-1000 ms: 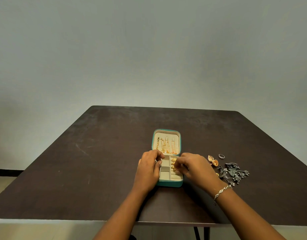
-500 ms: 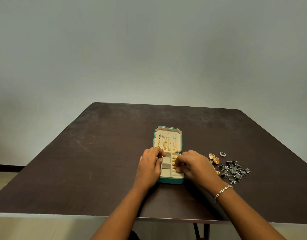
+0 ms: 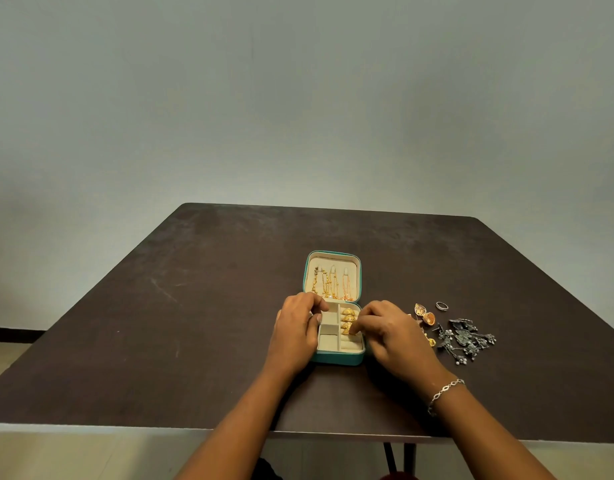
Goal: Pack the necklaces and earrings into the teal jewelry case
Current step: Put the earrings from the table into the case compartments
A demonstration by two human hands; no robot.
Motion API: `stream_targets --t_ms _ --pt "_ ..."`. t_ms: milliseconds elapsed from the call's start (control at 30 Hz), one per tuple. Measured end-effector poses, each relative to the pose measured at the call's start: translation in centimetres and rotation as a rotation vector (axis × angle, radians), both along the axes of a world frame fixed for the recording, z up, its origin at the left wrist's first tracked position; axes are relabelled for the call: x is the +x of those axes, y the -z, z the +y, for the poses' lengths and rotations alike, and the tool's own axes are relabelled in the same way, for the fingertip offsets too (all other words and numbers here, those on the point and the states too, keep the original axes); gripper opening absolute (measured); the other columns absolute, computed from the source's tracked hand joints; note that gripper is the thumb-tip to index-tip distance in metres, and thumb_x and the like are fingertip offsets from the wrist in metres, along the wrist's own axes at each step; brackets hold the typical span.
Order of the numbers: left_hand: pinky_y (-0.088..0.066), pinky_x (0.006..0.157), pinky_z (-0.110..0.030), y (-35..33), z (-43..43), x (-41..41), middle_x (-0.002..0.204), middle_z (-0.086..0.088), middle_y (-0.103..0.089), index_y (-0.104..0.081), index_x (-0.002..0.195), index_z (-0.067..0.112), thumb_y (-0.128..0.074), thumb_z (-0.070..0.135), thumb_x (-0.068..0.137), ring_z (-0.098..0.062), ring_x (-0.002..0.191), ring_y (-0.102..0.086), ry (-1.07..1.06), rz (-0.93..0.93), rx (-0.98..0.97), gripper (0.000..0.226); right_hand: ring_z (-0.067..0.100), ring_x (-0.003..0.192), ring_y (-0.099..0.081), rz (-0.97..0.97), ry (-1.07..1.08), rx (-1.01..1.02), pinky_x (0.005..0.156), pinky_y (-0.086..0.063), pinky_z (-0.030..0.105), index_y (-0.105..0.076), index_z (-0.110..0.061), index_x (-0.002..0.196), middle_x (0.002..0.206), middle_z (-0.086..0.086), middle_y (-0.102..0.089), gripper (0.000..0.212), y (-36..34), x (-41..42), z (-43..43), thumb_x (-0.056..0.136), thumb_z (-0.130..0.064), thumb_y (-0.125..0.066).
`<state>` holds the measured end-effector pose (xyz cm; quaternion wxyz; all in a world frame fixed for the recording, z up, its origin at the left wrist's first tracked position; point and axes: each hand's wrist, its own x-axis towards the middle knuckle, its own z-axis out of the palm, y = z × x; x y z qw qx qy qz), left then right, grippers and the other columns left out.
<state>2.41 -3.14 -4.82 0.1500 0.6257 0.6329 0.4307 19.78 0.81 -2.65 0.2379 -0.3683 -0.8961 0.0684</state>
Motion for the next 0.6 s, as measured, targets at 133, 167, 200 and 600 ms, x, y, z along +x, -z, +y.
stream_targets --t_ms 133,167,200,600 --pt "-0.044 0.093 -0.036 0.1 0.1 0.0 0.1 0.013 -0.048 -0.046 0.089 0.026 -0.048 0.007 0.09 -0.006 0.105 -0.045 -0.003 0.0 -0.001 0.019 0.011 0.086 -0.053 0.142 -0.009 -0.014 0.067 -0.044 0.022 -0.069 -0.016 0.085 0.09 -0.001 -0.063 0.022 0.4 0.4 0.2 0.077 -0.01 -0.05" --pt "-0.044 0.092 -0.036 0.1 0.1 -0.1 0.1 0.013 -0.048 -0.046 0.088 0.026 -0.048 0.006 0.09 -0.006 0.105 -0.045 -0.004 -0.001 0.002 0.019 0.01 0.083 -0.052 0.179 -0.003 -0.011 0.066 -0.042 0.019 -0.069 -0.016 0.084 0.087 -0.002 -0.063 0.022 0.4 0.5 0.2 0.076 -0.011 -0.049" --pt "-0.043 0.092 -0.036 0.2 0.1 -0.1 0.1 0.013 -0.049 -0.047 0.088 0.025 -0.048 0.006 0.09 -0.007 0.104 -0.045 -0.004 -0.003 0.005 0.019 0.009 0.081 -0.053 0.202 0.007 -0.004 0.067 -0.041 0.017 -0.068 -0.016 0.084 0.085 -0.004 -0.063 0.02 0.5 0.8 0.2 0.076 -0.012 -0.05" --pt "-0.043 0.089 -0.035 0.5 0.3 -0.2 0.096 0.015 -0.05 -0.049 0.087 0.024 -0.047 0.004 0.089 -0.007 0.1 -0.045 0.001 -0.002 0.039 0.02 0.016 0.087 -0.059 0.074 0.582 -0.137 0.075 -0.046 0.029 -0.07 -0.017 0.089 0.095 0.003 -0.067 0.01 -1.2 9.4 7.8 0.081 -0.013 -0.067"
